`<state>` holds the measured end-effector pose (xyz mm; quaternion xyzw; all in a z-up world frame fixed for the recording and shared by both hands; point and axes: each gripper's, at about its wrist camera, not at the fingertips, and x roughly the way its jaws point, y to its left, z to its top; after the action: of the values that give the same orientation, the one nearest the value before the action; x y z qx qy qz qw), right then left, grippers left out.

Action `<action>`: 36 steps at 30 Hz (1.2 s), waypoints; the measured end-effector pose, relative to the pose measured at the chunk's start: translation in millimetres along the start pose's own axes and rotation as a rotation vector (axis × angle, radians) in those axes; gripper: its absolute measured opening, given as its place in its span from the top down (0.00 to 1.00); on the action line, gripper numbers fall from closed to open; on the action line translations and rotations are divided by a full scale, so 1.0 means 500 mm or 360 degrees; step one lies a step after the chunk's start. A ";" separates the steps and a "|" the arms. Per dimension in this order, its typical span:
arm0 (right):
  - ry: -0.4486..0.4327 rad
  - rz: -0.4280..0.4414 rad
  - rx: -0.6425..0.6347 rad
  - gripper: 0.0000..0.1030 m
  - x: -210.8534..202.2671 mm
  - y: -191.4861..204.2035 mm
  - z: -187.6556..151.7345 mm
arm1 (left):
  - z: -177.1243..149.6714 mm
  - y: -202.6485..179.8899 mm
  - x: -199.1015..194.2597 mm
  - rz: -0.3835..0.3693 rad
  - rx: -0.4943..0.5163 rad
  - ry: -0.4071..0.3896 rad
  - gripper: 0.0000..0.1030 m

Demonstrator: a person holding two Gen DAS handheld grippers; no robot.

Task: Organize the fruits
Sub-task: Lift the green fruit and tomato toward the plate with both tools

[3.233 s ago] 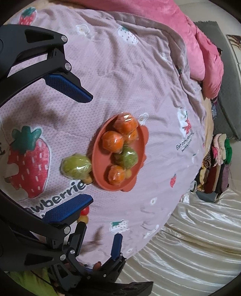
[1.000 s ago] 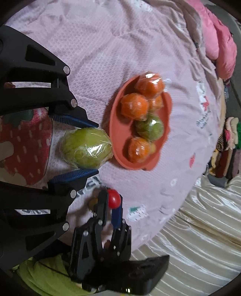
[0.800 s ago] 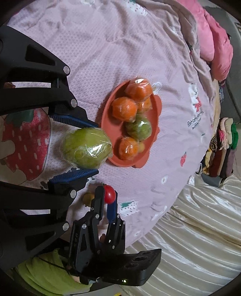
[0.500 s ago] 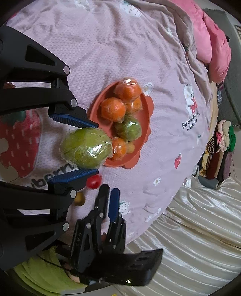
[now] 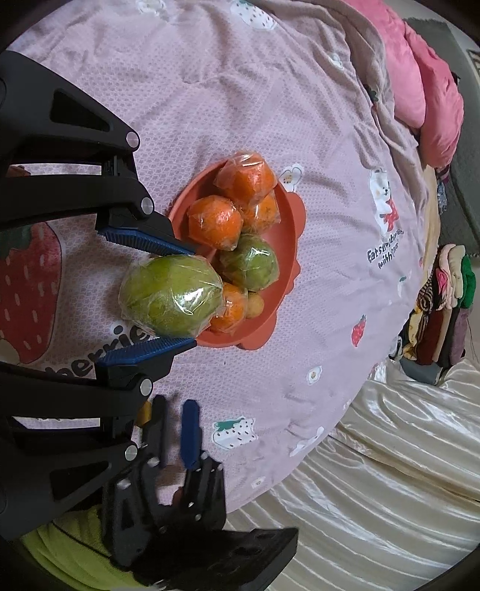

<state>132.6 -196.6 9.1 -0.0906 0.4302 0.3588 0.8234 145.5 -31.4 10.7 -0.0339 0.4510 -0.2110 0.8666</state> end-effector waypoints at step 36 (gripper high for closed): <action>0.0316 -0.0340 -0.0425 0.74 0.073 0.114 -0.054 | -0.003 -0.002 -0.016 -0.0030 -0.0001 -0.0035 0.66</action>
<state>90.6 -149.0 -26.4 -0.2792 0.4459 0.3125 0.7909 139.9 -29.1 16.4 -0.0406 0.4411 -0.2187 0.8694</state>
